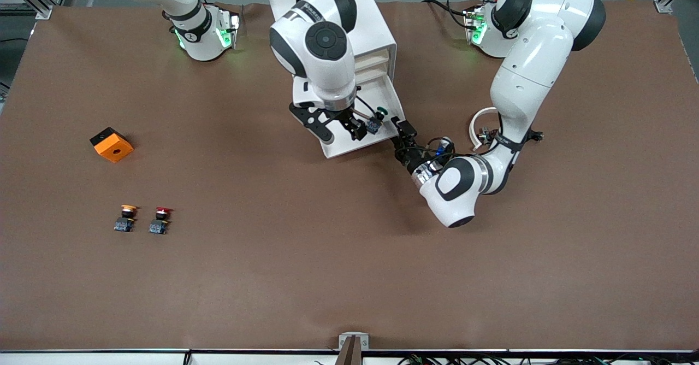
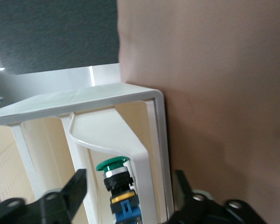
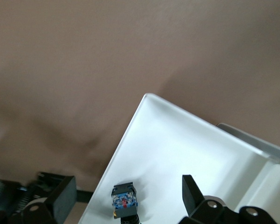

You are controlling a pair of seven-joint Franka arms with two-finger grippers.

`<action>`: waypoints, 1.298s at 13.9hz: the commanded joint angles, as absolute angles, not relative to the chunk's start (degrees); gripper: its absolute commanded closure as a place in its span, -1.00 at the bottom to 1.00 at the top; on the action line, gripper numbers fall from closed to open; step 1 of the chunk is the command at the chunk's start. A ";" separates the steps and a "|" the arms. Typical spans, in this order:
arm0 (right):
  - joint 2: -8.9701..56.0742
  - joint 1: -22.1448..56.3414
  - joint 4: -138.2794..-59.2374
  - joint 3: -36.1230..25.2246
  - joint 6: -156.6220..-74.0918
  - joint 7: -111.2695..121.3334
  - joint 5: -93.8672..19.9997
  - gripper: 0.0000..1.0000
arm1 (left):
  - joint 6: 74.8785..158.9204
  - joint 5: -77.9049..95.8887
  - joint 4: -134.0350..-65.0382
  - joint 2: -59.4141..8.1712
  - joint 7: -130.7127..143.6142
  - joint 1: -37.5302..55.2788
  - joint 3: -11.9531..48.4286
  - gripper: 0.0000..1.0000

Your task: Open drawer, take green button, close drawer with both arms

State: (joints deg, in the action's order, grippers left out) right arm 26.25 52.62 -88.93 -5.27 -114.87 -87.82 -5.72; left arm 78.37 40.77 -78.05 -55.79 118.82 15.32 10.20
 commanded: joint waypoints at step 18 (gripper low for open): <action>38.23 61.17 -84.64 -5.98 -123.48 -88.07 -0.88 -1.00 | 105.80 9.77 -73.83 -43.68 58.46 14.85 6.77 -1.00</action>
State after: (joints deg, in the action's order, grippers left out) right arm 36.91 60.60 -86.36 -5.33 -123.16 -87.83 -1.73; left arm 102.03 12.47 -72.43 -44.93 61.61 14.03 7.43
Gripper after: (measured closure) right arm 0.000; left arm 0.000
